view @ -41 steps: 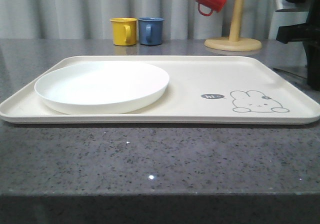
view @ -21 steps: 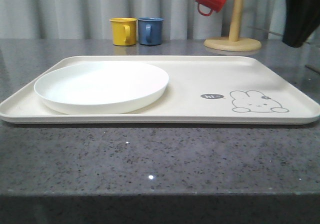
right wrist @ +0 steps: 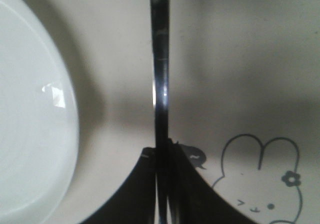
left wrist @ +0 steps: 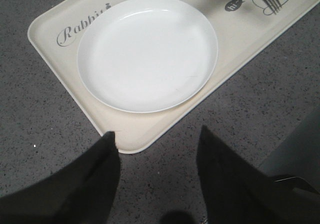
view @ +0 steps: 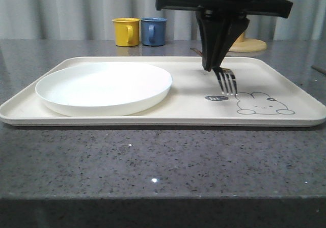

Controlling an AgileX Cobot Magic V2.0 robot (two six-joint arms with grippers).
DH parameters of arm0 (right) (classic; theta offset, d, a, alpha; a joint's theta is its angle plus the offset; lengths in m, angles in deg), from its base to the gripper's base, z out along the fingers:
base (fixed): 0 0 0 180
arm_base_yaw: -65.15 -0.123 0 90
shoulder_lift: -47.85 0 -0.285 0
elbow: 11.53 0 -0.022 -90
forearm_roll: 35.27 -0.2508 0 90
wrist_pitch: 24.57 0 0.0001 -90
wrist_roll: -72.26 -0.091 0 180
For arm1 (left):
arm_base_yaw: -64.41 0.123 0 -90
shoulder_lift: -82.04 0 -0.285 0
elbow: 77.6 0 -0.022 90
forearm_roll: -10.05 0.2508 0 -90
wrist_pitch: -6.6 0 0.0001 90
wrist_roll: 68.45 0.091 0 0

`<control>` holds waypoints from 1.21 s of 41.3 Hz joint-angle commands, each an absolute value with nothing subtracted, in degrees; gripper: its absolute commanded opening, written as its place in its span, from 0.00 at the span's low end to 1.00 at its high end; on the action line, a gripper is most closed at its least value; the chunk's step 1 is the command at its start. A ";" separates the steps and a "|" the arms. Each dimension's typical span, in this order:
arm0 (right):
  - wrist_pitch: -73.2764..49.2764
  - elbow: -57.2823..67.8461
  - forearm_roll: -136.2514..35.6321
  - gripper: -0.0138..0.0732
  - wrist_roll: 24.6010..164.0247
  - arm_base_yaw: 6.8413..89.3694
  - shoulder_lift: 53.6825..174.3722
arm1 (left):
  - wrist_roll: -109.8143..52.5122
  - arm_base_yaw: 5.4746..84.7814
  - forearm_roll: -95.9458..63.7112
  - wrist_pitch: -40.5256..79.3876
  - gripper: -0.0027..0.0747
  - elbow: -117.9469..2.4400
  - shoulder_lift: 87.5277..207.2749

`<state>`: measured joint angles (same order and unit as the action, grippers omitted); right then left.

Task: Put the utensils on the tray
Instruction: 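Carry the fork onto the tray beside the plate and release, then move the right gripper to the steel chopsticks and grasp them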

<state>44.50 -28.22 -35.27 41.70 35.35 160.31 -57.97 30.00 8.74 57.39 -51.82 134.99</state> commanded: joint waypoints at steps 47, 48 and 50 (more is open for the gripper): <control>48.26 -28.24 -26.84 0.44 52.57 41.87 150.95 | -58.48 29.59 8.43 53.34 0.49 -53.22 134.72; 48.53 -27.47 -27.11 0.44 53.52 43.03 150.44 | -58.48 29.59 8.43 53.34 0.49 -53.22 134.72; 49.20 -26.23 -27.25 0.44 55.86 45.70 149.43 | -58.48 29.59 8.43 53.34 0.49 -53.22 134.72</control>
<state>45.60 -26.74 -28.56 51.59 41.60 153.67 -57.97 30.00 8.74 57.39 -51.82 134.99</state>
